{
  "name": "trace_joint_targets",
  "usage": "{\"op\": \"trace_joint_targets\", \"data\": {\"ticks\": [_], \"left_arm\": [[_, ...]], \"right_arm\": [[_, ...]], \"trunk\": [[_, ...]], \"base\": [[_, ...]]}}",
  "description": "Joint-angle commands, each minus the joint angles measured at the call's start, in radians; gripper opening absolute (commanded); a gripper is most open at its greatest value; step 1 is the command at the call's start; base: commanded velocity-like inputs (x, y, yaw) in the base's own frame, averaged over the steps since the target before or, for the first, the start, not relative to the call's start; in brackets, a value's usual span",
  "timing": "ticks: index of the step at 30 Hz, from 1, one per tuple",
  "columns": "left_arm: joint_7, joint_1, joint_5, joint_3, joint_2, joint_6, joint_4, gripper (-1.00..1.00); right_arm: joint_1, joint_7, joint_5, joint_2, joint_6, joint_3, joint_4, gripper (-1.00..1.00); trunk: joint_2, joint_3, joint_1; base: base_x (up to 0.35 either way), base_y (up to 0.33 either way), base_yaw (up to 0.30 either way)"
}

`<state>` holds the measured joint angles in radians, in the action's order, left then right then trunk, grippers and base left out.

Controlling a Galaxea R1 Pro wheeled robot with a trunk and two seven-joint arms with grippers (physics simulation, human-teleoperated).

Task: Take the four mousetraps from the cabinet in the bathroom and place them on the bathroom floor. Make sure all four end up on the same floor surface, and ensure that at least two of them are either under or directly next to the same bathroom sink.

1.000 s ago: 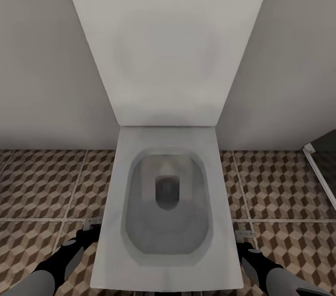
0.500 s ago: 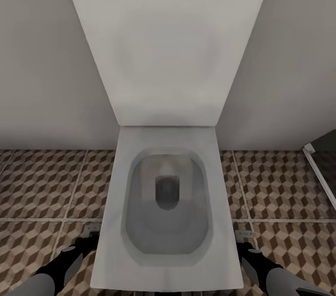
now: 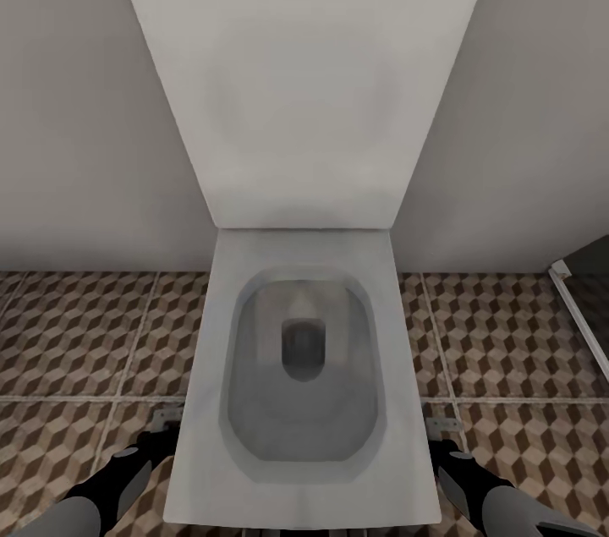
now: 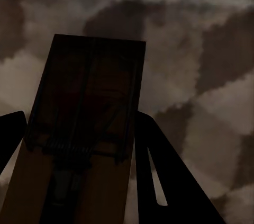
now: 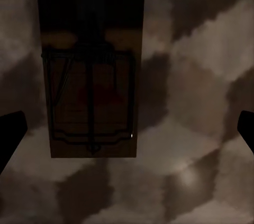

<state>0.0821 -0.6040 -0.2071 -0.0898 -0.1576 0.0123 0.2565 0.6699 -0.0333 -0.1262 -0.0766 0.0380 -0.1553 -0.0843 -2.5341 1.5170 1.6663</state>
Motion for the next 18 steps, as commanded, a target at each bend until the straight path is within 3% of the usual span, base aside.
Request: {"op": "trace_joint_targets", "data": {"ticks": [1,18], "left_arm": [[0.001,0.0,-0.007,-0.009,0.0,0.001,0.0,-1.0],[0.0,0.0,-0.008,-0.011,0.003,0.0,-0.022,-1.0]], "right_arm": [[0.0,-0.003,-0.01,0.0,0.003,-0.009,0.001,1.0],[0.0,-0.003,-0.011,0.0,0.003,-0.009,0.001,1.0]], "trunk": [[0.0,0.001,0.0],[0.0,0.001,0.0]], "base": [[0.0,0.0,0.0],[0.0,0.0,0.0]]}}
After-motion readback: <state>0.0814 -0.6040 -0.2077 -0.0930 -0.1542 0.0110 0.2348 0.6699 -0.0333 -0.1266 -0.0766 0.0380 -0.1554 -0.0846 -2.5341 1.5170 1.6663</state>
